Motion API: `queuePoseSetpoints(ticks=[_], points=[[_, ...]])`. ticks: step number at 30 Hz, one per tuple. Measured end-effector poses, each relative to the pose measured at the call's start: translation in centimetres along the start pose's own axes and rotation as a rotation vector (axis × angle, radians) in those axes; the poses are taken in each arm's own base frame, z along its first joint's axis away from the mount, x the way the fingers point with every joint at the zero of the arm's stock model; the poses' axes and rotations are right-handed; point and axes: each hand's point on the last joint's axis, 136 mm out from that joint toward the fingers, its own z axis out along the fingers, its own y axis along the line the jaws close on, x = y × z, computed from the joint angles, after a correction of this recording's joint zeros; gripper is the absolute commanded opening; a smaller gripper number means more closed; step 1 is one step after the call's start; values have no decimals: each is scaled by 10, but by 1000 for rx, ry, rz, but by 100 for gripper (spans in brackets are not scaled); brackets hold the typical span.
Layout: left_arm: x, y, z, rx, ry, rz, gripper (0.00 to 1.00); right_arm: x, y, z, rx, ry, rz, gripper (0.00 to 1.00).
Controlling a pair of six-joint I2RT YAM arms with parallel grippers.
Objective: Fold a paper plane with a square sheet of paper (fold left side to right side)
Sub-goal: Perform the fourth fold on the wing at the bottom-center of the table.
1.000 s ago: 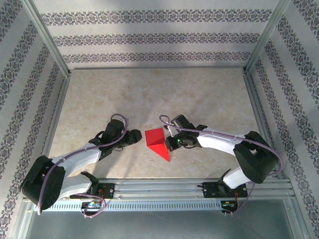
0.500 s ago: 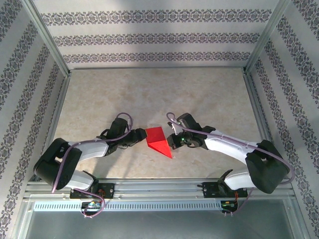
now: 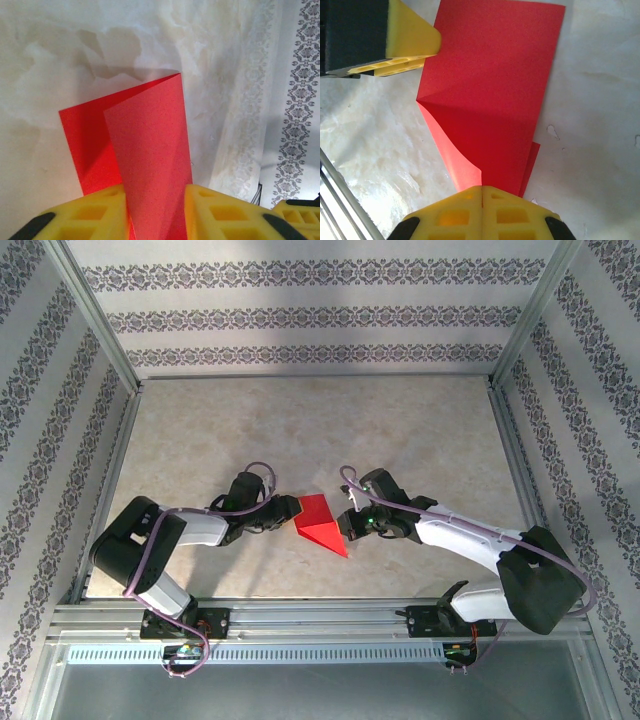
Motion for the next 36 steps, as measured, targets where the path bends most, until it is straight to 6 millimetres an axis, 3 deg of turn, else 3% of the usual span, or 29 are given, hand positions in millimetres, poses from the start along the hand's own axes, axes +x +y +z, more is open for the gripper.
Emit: queuePoseSetpoints(ticks=[4,7,16,20,25,29,36], points=[[0,-1,1,7,1,-3,28,0,-4,-1,5,-2,15,25],[-1,-2,1,13,1,-3,28,-1,-9,-3,28,-8,24,35],[-2,-6,0,22,-4,2,28,0,-14,-14,96,-25,15,36],[-6,-22,-8,60,-27,26,27,8,9,-17,124,-18,-79,41],[-10,-32,-12,82,-40,41,27,27,27,-4,184,20,-184,47],[-10,-32,-12,77,-36,39,27,41,22,10,262,56,-227,53],[-10,-37,-11,82,-33,44,27,53,20,33,381,86,-319,54]])
